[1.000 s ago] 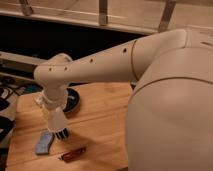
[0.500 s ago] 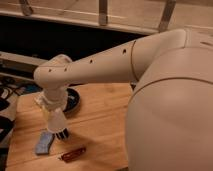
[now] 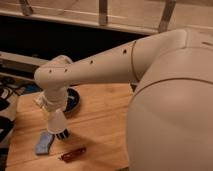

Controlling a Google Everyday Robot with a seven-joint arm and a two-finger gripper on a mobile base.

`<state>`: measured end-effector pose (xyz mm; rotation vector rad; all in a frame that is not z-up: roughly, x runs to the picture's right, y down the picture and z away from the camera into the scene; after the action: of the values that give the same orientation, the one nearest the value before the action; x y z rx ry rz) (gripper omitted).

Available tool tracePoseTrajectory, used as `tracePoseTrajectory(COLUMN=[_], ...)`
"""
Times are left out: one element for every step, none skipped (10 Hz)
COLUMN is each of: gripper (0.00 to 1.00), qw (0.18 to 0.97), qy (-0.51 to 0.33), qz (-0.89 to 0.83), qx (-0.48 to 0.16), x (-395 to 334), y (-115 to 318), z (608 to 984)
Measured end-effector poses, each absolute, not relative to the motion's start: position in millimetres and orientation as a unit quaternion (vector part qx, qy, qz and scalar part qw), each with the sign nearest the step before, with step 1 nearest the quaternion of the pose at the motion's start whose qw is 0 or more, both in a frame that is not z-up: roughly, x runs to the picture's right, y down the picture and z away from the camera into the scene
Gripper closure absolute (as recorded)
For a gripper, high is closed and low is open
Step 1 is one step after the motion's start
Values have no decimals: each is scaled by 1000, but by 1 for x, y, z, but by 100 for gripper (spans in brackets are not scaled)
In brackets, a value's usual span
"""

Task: Place the ceramic cup over the eraser

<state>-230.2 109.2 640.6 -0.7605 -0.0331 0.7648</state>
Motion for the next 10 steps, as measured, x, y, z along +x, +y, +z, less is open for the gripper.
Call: tracePoseTrajectory(gripper=[64, 64, 64, 64, 64, 64, 64, 64, 64, 64], qw=[858, 858, 858, 857, 857, 857, 857, 857, 857, 857], qy=[-16, -16, -16, -16, -16, -16, -16, -16, -16, -16], qz=[364, 364, 365, 365, 365, 365, 365, 366, 366, 366], qx=[-362, -362, -362, -362, -363, -363, -363, -363, -363, -363], x=[-230, -230, -230, -230, -230, -230, -231, -230, -230, -230], y=[110, 111, 111, 112, 112, 113, 114, 114, 115, 115], z=[640, 640, 641, 641, 640, 640, 640, 640, 640, 640])
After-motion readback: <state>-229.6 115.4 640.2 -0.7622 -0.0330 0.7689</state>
